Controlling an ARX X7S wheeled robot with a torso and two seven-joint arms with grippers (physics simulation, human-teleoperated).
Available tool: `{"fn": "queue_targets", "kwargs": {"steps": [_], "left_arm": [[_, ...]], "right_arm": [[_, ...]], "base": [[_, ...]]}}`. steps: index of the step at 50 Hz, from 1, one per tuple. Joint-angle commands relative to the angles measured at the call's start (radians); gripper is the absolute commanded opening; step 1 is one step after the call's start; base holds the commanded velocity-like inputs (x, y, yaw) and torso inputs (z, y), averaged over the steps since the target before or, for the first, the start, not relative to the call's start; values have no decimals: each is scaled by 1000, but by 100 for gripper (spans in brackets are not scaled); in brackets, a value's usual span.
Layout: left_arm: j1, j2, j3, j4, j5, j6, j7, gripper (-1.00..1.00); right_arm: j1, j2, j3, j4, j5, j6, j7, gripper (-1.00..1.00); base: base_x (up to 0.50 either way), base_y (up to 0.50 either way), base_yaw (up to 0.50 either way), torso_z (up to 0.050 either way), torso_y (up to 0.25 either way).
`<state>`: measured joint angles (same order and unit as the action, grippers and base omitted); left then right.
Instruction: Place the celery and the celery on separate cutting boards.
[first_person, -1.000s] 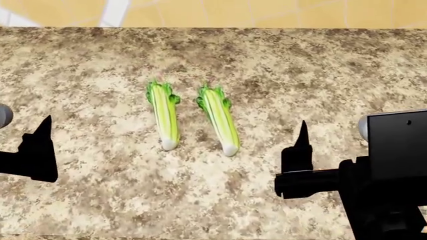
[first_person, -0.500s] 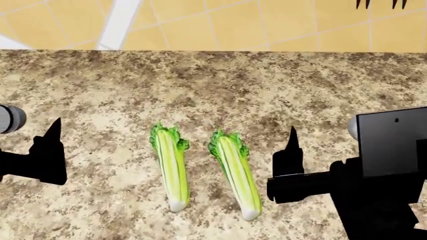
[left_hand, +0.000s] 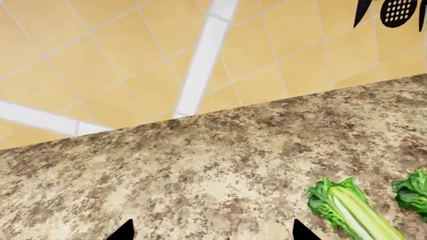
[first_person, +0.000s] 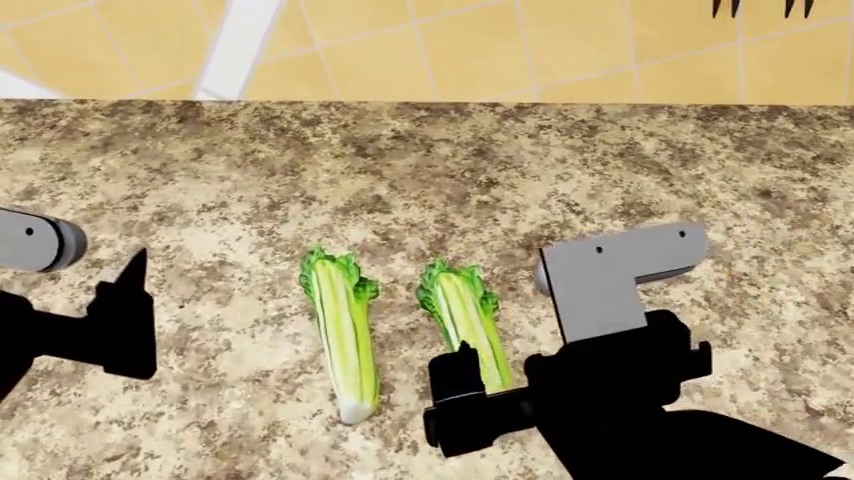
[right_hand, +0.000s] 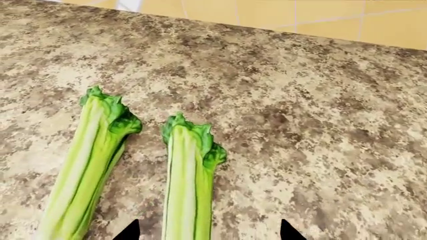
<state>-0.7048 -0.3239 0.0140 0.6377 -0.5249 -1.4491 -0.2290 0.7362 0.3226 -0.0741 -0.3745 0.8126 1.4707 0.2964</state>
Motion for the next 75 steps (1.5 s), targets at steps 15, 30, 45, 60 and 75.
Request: {"fn": "queue_targets", "kwargs": {"steps": [15, 30, 45, 60, 75], "left_arm": [[44, 15, -20, -25, -8, 64, 22, 100], [61, 12, -6, -39, -6, 92, 16, 100], [-38, 123, 58, -47, -37, 1, -35, 100], [-136, 321, 173, -330, -79, 35, -181, 100], [-147, 318, 374, -681, -336, 364, -383, 100]], "right_arm": [[-51, -63, -144, 322, -87, -230, -88, 100], [-70, -62, -148, 307, -92, -258, -73, -100], [94, -45, 122, 45, 73, -33, 107, -100], [162, 56, 290, -42, 267, 70, 267, -100], [97, 92, 258, -28, 277, -1, 247, -100]], "base": [[0, 0, 0, 0, 0], [0, 0, 0, 0, 0], [0, 0, 0, 0, 0], [0, 0, 0, 0, 0], [0, 0, 0, 0, 0]]}}
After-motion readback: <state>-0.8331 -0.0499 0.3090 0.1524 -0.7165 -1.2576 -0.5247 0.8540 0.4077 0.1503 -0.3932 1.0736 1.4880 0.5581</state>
